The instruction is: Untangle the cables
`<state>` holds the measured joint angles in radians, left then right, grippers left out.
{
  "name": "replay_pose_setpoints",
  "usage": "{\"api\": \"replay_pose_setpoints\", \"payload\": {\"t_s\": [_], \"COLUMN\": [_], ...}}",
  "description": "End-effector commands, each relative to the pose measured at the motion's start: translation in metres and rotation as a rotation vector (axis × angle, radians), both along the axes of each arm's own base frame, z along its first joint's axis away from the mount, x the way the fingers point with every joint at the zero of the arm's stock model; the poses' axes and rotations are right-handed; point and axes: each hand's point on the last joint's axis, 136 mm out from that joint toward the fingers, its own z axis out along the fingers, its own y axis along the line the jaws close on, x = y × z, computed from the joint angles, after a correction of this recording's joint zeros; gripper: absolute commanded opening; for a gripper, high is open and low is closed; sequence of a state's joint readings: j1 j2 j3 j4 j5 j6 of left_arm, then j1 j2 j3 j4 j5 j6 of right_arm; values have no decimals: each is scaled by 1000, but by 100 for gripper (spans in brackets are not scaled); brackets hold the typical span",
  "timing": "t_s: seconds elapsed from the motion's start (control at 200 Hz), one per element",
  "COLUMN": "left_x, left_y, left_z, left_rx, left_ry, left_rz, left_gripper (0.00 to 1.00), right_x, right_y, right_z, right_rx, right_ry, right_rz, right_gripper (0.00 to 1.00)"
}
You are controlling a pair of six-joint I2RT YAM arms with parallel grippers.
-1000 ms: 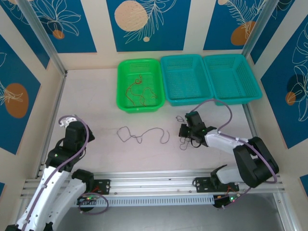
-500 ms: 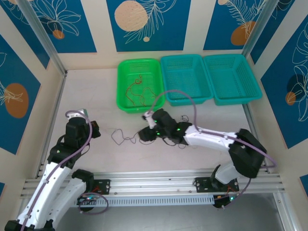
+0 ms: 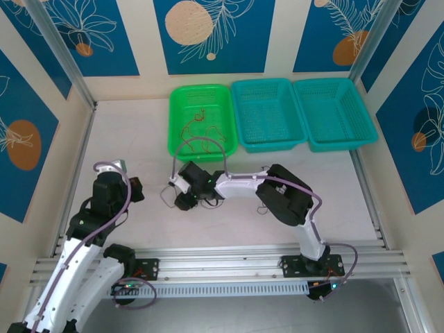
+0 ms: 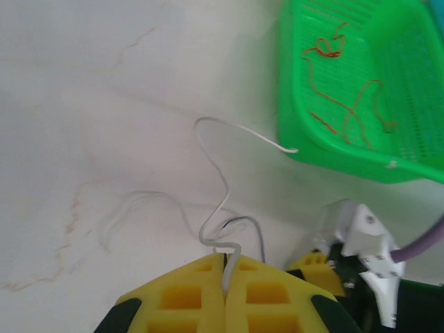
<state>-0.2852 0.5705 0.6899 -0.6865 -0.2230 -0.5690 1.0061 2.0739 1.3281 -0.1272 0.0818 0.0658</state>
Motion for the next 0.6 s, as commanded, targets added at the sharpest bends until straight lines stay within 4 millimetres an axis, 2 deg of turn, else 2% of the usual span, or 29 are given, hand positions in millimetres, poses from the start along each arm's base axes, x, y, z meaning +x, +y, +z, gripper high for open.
{"api": "replay_pose_setpoints", "payload": {"t_s": [0.0,0.06,0.145,0.295,0.52,0.595], "left_x": [-13,-16,-20,-23,-24,-24], "left_y": [37,47,57,67,72,72], "left_z": [7,10,13,16,16,15], "left_rx": [85,117,146,165,175,178], "left_ry": [30,27,25,10,6,10], "left_rz": [182,225,274,326,347,347], "left_gripper": [0,0,0,0,0,0], "right_x": [-7,-6,-2,8,32,37], "right_y": [-24,-39,-65,-124,-242,-275], "right_z": [-9,-8,-2,11,0,-4], "right_rx": [-80,-89,-66,32,96,106], "right_ry": [-5,-10,11,102,243,276], "right_rz": [-21,-64,-167,-409,-897,-1029], "right_gripper": [13,0,0,0,0,0]}}
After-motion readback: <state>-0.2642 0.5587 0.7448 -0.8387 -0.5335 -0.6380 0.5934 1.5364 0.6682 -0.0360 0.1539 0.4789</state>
